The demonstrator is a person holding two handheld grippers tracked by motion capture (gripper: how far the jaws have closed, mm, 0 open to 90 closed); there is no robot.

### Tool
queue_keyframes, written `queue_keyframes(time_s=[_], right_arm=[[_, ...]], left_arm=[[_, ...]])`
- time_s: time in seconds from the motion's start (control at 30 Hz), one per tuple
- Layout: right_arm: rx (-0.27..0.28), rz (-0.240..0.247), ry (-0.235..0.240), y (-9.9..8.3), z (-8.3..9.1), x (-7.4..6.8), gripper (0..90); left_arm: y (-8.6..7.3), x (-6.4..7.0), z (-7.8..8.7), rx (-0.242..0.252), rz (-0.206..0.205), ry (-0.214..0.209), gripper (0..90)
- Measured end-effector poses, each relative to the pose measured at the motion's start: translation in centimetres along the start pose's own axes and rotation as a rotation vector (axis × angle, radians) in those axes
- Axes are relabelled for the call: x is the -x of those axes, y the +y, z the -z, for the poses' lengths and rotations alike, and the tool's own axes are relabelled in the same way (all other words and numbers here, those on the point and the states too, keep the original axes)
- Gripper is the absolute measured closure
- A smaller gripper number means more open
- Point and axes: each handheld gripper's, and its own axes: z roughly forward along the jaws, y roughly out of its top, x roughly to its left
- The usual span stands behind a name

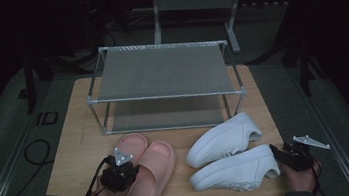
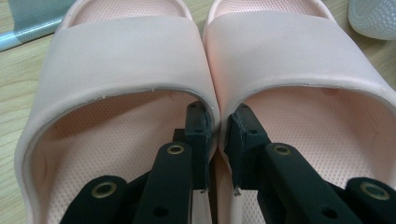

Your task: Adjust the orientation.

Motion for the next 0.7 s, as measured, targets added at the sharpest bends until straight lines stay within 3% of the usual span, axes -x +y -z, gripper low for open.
queue_keyframes(time_s=[0.47, 0.7], right_arm=[[0.0, 0.0, 0.0, 0.0, 0.0, 0.0, 36.3], [0.001, -0.002, 0.002, 0.0, 0.0, 0.0, 36.2]], left_arm=[[1.1, -0.4, 0.7, 0.023, -0.079, -0.06, 80.1], [1.6, -1.0, 1.2, 0.039, -0.098, -0.077, 80.1]])
